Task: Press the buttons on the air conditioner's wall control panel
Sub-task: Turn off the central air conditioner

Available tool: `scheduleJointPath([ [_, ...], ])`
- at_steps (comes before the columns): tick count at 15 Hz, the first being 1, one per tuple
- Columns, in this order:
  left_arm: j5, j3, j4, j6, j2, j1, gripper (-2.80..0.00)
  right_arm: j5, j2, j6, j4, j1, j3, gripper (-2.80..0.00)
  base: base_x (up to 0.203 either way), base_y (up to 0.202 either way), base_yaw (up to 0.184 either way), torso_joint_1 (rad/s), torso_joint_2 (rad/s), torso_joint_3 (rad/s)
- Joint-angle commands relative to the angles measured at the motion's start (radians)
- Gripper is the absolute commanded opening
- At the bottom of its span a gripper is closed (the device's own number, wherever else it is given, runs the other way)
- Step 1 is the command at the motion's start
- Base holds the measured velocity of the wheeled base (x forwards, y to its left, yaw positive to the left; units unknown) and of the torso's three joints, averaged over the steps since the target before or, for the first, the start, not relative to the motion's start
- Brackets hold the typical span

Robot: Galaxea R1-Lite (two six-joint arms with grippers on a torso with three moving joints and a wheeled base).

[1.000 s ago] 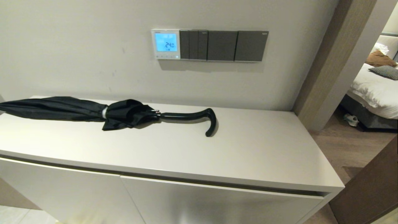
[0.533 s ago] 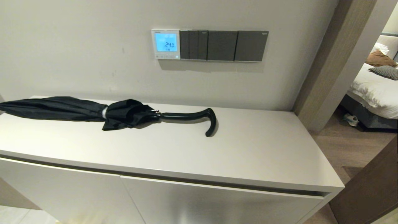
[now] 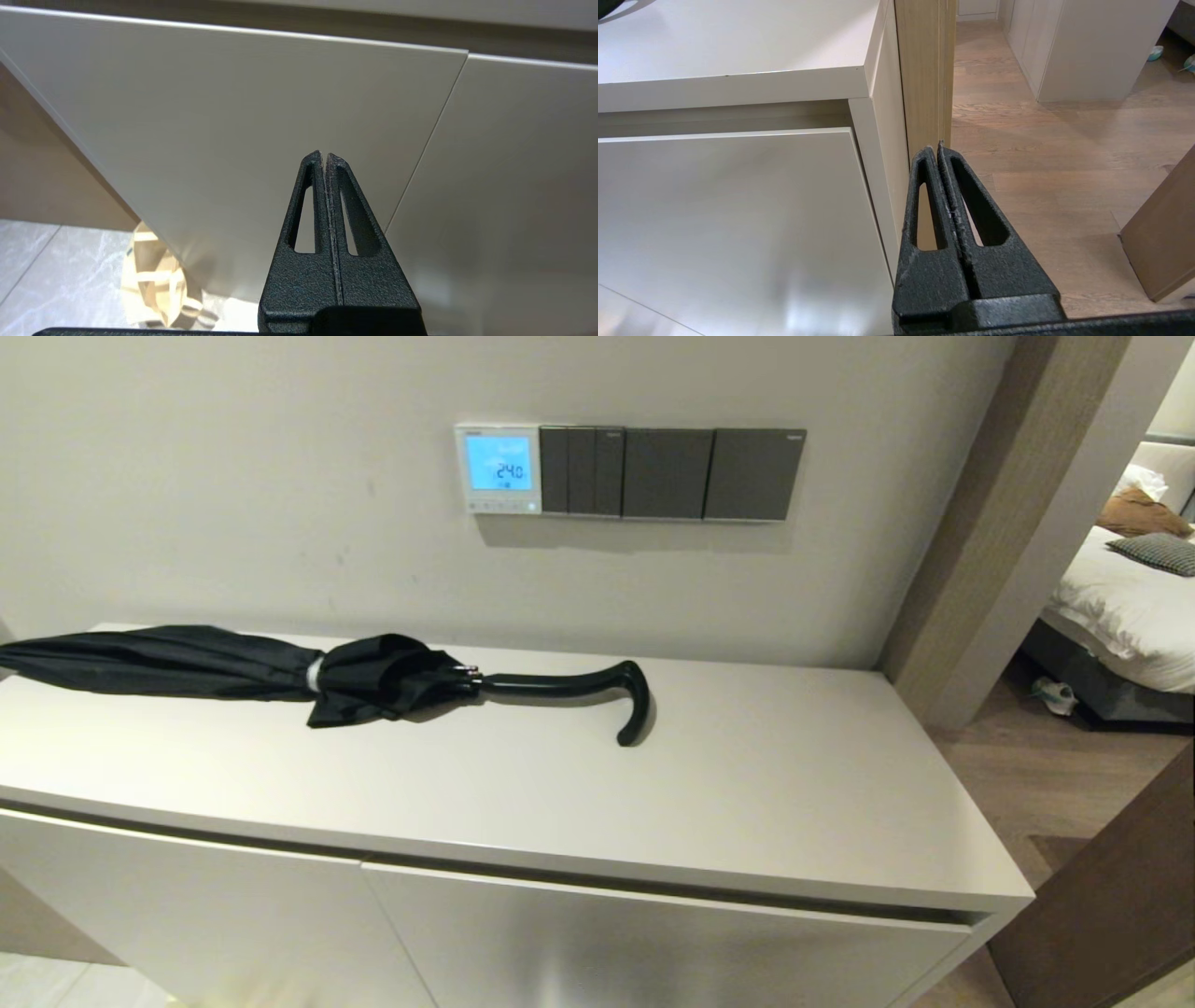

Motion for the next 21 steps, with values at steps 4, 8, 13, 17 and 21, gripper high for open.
scheduleJointPath([
  [4, -0.043, 0.015, 0.000, 0.018, -0.032, -0.001, -2.80, 0.000, 0.000, 0.000, 0.000, 0.001, 0.003, -2.80, 0.000, 0.000, 0.000, 0.000, 0.00, 0.000],
  [8, -0.045, 0.015, -0.001, 0.022, -0.030, -0.001, -2.80, 0.000, 0.001, 0.000, 0.000, 0.001, 0.003, -2.80, 0.000, 0.000, 0.000, 0.000, 0.00, 0.000],
  [13, -0.043, 0.018, -0.009, 0.010, -0.032, -0.001, -2.80, 0.000, 0.001, 0.000, 0.000, 0.001, 0.003, -2.80, 0.000, 0.000, 0.000, 0.000, 0.00, 0.000],
  [17, -0.045, 0.056, -0.108, 0.010, -0.033, -0.001, -2.80, 0.000, 0.001, 0.000, 0.000, 0.001, 0.003, -2.80, 0.000, 0.000, 0.000, 0.000, 0.00, 0.000],
  [21, -0.050, 0.078, -0.155, 0.011, -0.030, -0.001, -2.80, 0.000, 0.001, 0.000, 0.000, 0.001, 0.003, -2.80, 0.000, 0.000, 0.000, 0.000, 0.00, 0.000],
])
